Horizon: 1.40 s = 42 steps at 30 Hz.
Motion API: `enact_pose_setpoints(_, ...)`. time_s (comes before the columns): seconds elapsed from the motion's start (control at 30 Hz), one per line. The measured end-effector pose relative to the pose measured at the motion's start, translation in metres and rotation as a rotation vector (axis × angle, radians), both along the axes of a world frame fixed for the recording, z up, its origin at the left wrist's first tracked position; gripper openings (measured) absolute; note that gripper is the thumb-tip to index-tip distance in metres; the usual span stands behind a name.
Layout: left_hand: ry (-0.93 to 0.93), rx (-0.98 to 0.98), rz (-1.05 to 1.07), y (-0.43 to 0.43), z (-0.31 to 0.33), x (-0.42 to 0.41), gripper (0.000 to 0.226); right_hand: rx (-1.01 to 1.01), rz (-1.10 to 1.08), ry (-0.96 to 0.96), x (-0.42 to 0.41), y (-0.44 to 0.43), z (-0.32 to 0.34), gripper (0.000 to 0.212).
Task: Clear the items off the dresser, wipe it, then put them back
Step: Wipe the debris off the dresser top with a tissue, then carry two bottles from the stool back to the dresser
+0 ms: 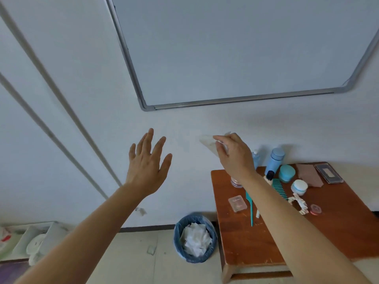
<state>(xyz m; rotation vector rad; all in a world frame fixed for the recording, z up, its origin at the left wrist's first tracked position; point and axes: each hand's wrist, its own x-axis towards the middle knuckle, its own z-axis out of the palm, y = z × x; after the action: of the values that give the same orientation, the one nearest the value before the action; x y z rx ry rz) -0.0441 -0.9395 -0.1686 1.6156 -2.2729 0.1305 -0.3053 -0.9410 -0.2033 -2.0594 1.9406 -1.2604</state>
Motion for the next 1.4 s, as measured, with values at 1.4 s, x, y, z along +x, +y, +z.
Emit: enact_pose_setpoints(1.4, -0.445, 0.751, -0.258, 0.004, -0.773, 0.082, 0.065, 0.991, -0.071, 0.208, 0.148, 0.019, -0.752, 0.056)
